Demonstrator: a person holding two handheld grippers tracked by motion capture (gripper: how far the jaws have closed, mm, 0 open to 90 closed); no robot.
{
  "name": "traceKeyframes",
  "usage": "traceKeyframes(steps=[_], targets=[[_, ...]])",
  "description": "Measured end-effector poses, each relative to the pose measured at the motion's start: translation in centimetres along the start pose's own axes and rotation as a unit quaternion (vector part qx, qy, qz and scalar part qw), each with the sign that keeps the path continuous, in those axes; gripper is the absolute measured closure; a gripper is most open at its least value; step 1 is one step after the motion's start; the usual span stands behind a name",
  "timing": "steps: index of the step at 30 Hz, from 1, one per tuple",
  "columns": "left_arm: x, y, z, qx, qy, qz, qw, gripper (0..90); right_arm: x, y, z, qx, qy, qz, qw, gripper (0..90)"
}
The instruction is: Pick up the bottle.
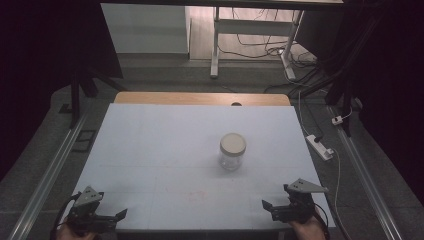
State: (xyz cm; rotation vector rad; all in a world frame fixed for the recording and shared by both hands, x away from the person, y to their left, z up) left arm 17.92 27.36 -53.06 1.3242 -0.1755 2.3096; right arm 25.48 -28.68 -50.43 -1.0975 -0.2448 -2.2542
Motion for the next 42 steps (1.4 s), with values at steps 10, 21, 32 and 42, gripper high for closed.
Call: traceKeyframes(steps=[10, 21, 32, 42], targets=[[-0.14, 0.18, 0.06, -0.008, -0.007, 0.000, 0.9999, 0.1, -0.26, -0.11, 0.12, 0.007, -0.013, 0.008, 0.9999, 0.0], [-0.29, 0.08, 0.14, -0.004, -0.016, -0.001, 0.9999, 0.0, -0.20, -0.11, 0.14, 0.007, -0.012, 0.008, 0.9999, 0.0], [-0.29, 0.11, 0.14, -0.006, -0.016, -0.001, 0.9999, 0.0, 0.23, -0.18, 0.32, 0.014, 0.006, -0.001, 0.9999, 0.0], [-0.30, 0.09, 0.15, -0.005, -0.017, -0.001, 0.9998, 0.0, 0.32, -0.43, 0.76, 0.026, 0.018, 0.004, 0.9995, 0.0]])
Point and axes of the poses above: each handheld gripper's, and its own axes: x roughly backward along the jaws, z roughly out of its top, y roughly to its right, the point moved 1 cm from there along -x, roughly forward along the jaws, and after that the axes turned 10 degrees about -y, right-handed, at the moved point
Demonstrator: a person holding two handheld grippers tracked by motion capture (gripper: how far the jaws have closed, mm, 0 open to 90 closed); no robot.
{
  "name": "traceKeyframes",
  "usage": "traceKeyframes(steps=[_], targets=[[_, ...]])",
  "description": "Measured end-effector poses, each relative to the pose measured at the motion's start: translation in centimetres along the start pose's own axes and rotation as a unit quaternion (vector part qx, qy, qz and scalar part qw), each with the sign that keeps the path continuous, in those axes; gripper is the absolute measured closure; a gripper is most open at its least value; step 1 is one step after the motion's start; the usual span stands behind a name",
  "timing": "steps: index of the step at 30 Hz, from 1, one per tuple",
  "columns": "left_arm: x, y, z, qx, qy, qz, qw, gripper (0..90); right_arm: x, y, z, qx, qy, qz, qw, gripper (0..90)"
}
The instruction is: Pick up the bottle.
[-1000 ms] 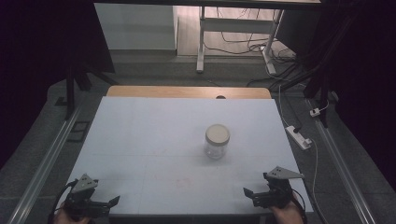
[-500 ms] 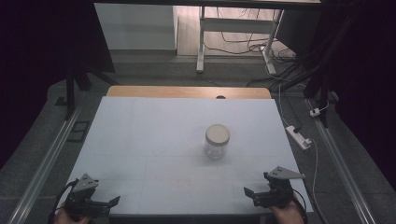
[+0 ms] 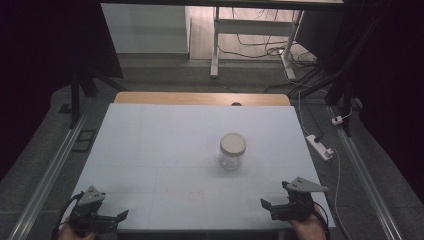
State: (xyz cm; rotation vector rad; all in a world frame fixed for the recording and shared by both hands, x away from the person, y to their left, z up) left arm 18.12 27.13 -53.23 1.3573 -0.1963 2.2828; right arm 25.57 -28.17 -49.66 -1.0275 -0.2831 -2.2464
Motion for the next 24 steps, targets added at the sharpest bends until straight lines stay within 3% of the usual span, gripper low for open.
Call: traceKeyframes(steps=[13, 24], targets=[[0.0, -0.1, 0.0, 0.005, 0.000, -0.003, 1.0000, 0.0, -0.9, -0.5, 1.5, 0.037, 0.008, 0.024, 0.9990, 0.0], [0.0, -0.1, 0.0, 0.006, 0.003, -0.004, 1.0000, 0.0, -1.7, -0.7, 2.2, 0.027, 0.009, 0.037, 0.9989, 0.0]])
Point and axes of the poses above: each handheld gripper's, and its own axes: x roughly backward along the jaws, z roughly out of its top, y roughly to its right, the point moved 1 cm from there along -x, roughly forward along the jaws, and after that the axes turned 10 degrees about -y, right-handed, at the moved point
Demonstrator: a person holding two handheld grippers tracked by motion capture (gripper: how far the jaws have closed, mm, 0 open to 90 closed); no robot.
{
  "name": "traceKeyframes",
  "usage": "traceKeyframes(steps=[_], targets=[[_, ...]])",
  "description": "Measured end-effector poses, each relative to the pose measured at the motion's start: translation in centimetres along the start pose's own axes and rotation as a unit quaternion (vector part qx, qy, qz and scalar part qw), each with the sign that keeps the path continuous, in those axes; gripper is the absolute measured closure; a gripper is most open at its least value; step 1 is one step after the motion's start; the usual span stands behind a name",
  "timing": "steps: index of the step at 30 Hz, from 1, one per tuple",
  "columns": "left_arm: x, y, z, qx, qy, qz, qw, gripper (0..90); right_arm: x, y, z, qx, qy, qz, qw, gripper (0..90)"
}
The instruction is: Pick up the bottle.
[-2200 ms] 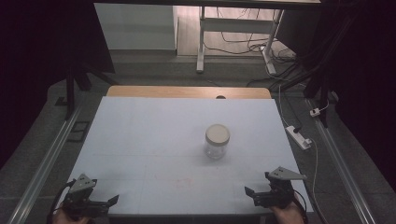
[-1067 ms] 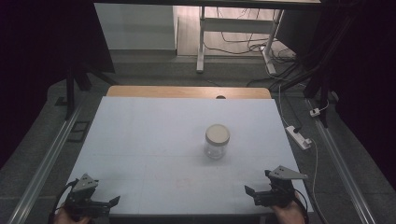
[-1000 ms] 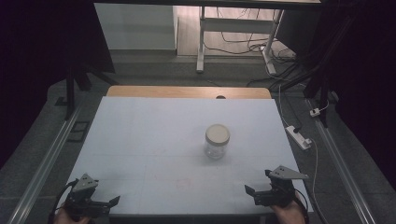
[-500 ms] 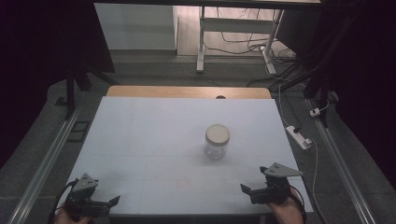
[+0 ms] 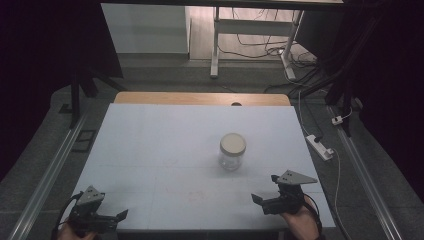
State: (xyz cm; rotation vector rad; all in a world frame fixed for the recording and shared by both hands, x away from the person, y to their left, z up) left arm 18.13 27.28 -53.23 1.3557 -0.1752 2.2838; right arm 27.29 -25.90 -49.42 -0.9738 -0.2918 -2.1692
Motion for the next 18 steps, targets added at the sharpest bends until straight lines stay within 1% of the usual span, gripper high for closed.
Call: traceKeyframes(steps=[8, 10, 11, 12, 18], targets=[[0.0, 0.0, 0.0, 0.002, 0.000, 0.000, 1.0000, 0.0, -0.7, -0.2, 0.7, 0.007, -0.002, 0.009, 0.9999, 0.0], [0.0, 0.0, 0.0, 0.003, 0.001, 0.000, 1.0000, 0.0, -1.2, -0.2, 1.0, 0.011, -0.012, 0.019, 0.9997, 0.0], [0.0, -0.1, 0.0, 0.004, 0.001, -0.002, 1.0000, 0.0, -1.2, -0.2, 1.0, 0.011, -0.012, 0.019, 0.9997, 0.0], [0.0, -0.1, 0.0, 0.005, 0.001, -0.002, 1.0000, 0.0, -1.7, -0.2, 1.1, 0.015, -0.017, 0.021, 0.9995, 0.0], [0.0, -0.2, 0.0, 0.010, 0.003, -0.006, 0.9999, 0.0, -2.2, -0.4, 1.9, 0.026, -0.008, 0.020, 0.9994, 0.0]])
Point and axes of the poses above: each handheld gripper's, and its own axes: x roughly backward along the jaws, z roughly out of its top, y roughly to its right, the point moved 1 cm from there along -x, roughly forward along the jaws, and after that the axes turned 10 degrees about -y, right-handed, at the moved point
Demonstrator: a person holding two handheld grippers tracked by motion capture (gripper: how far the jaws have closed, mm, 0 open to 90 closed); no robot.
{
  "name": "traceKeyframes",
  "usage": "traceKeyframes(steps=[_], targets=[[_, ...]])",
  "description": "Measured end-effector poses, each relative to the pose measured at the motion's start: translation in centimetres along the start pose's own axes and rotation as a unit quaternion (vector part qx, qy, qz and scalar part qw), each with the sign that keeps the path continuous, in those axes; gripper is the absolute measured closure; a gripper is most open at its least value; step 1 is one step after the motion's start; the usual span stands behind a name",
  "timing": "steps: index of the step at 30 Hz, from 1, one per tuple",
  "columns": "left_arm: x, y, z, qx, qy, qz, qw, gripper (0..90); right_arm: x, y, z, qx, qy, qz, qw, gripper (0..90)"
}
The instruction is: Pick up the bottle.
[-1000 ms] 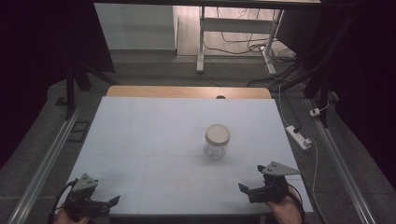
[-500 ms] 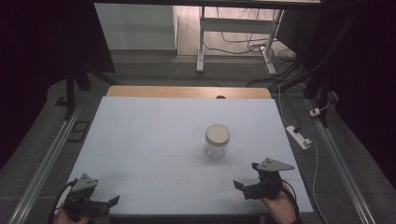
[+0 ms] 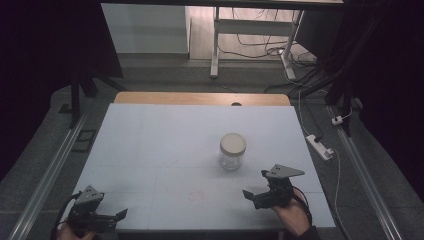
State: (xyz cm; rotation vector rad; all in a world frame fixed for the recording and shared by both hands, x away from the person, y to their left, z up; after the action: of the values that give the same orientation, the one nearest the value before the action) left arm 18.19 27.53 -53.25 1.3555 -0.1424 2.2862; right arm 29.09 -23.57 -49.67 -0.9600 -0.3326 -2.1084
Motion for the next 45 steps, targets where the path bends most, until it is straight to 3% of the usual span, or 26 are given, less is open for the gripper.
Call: traceKeyframes(steps=[14, 28, 32, 45], targets=[[0.0, 0.0, 0.0, -0.003, -0.001, -0.002, 1.0000, 0.0, -1.0, 0.6, 1.8, -0.006, 0.010, 0.002, 0.9999, 0.0], [-0.1, 0.1, 0.0, -0.005, -0.004, -0.003, 1.0000, 0.0, -3.3, 1.4, 3.8, -0.016, -0.008, -0.020, 0.9996, 0.0], [-0.1, 0.1, 0.1, -0.006, -0.004, -0.003, 1.0000, 0.0, -4.0, 1.9, 4.3, -0.029, -0.010, -0.017, 0.9994, 0.0], [-0.1, 0.1, 0.1, -0.006, -0.006, -0.004, 1.0000, 0.0, -5.8, 2.6, 5.6, -0.006, -0.026, -0.016, 0.9995, 0.0]])
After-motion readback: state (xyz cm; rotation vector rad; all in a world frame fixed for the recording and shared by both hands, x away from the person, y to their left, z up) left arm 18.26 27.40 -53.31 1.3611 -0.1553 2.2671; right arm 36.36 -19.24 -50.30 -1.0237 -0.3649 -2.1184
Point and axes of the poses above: each handheld gripper's, and its own axes: x roughly backward along the jaws, z roughly out of its top, y roughly to its right, the point moved 1 cm from there along -x, roughly forward along the jaws, and after that the axes turned 10 degrees about -y, right-handed, at the moved point
